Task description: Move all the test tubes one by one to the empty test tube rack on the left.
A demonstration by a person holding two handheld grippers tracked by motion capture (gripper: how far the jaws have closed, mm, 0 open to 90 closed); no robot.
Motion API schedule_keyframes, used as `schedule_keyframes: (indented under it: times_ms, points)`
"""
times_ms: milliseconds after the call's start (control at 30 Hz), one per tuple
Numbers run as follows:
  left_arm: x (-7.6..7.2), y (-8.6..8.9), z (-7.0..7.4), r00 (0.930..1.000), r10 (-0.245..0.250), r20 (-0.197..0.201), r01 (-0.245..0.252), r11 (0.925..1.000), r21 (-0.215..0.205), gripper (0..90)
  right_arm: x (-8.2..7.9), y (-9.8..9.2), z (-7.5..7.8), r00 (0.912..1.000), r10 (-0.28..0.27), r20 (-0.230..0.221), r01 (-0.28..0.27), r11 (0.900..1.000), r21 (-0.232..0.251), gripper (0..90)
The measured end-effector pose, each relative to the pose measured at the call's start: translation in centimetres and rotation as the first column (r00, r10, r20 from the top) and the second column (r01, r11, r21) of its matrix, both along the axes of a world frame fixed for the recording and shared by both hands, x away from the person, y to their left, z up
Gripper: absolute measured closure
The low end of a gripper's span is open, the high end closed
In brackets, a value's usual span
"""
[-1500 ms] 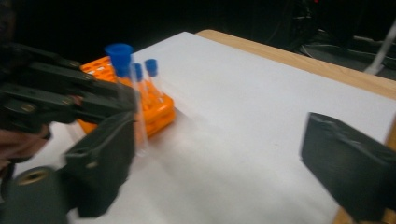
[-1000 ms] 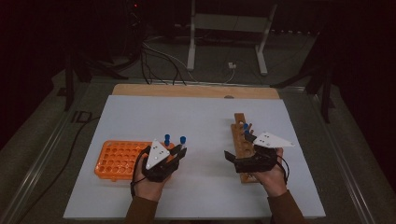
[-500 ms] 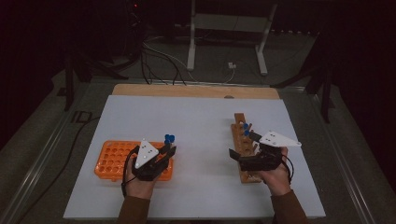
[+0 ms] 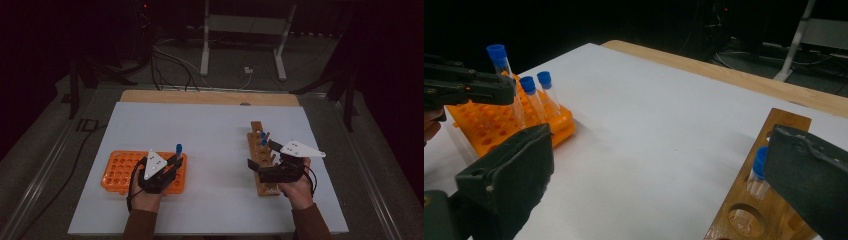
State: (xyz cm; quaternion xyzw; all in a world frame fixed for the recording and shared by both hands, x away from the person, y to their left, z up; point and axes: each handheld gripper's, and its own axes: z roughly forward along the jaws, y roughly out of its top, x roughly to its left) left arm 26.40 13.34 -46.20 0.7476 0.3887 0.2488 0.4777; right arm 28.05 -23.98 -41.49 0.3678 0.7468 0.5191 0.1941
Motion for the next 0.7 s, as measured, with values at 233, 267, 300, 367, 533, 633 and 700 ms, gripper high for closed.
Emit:
schedule_keyframes:
  times_ms: [233,267,300,367,533,633,700]
  points:
    - [0.10,0.17,-0.26,0.9999,0.008,-0.012,-0.008,1.0000,-0.001,76.9,-0.01,-0.15,0.01,1.0000,-0.001,-0.001,0.001,1.000,0.003,0.6]
    - [0.11,0.20,-0.29,0.9999,0.008,-0.014,-0.008,1.0000,-0.001,76.9,-0.01,-0.17,0.01,1.0000,-0.001,0.000,0.001,1.000,0.004,0.6]
    - [0.13,0.22,-0.32,0.9998,0.009,-0.015,-0.009,1.0000,-0.001,76.9,-0.01,-0.20,0.01,1.0000,-0.002,0.000,0.002,1.000,0.004,0.6]
    - [0.16,0.28,-0.38,0.9998,0.011,-0.017,-0.011,0.9999,0.000,76.9,0.01,-0.27,0.00,1.0000,-0.003,0.001,0.003,1.000,0.004,0.6]
    - [0.21,0.37,-0.61,0.9996,0.012,-0.027,-0.012,0.9999,0.005,76.9,0.01,-0.36,0.02,1.0000,-0.005,0.000,0.005,1.000,0.006,0.6]
    - [0.23,0.33,-0.67,0.9995,0.008,-0.031,-0.007,0.9999,0.011,76.9,0.02,-0.40,0.00,1.0000,-0.006,-0.001,0.006,1.000,0.007,0.6]
    - [0.24,0.31,-0.71,0.9994,0.008,-0.033,-0.008,0.9999,0.012,76.9,0.02,-0.42,0.00,1.0000,-0.006,0.000,0.006,1.000,0.007,0.6]
